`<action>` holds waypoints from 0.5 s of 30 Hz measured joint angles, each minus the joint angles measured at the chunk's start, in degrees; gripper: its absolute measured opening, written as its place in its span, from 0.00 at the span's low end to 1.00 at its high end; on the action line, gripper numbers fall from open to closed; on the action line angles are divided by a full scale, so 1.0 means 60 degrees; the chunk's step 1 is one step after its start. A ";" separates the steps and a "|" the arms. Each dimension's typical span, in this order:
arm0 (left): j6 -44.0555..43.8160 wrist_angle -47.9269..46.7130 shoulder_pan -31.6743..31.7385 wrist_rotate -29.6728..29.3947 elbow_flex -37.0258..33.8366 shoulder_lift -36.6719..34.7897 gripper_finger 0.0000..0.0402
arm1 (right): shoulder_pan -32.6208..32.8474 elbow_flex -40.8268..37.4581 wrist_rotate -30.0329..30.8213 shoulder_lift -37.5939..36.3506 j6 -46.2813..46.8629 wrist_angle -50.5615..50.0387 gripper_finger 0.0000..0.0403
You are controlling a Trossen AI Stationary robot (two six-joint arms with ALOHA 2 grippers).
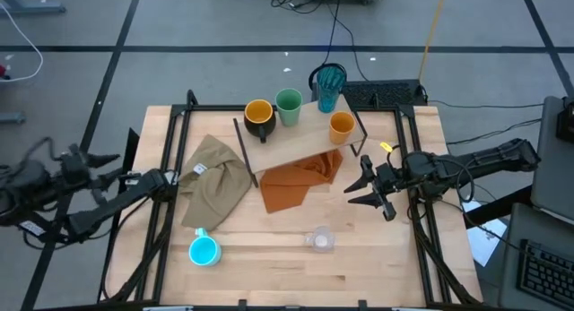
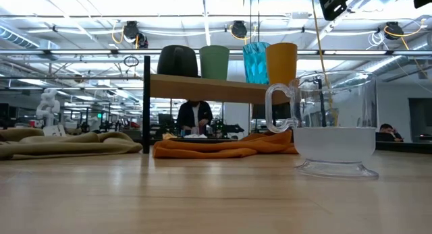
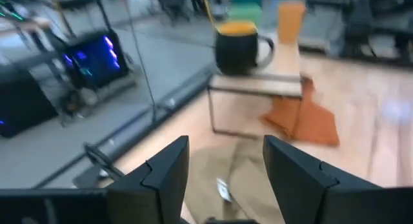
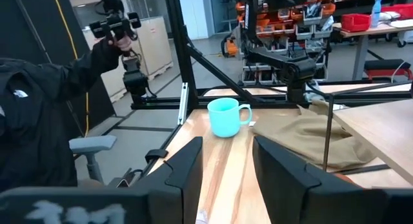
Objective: Stack small to large cups/mugs on shelf
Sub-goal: Put the blue mug on the shelf
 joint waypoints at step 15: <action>0.1575 0.0021 0.1665 0.4548 -0.2398 0.4853 0.50 | 0.0004 0.0004 0.0060 0.0088 -0.0283 0.0448 0.32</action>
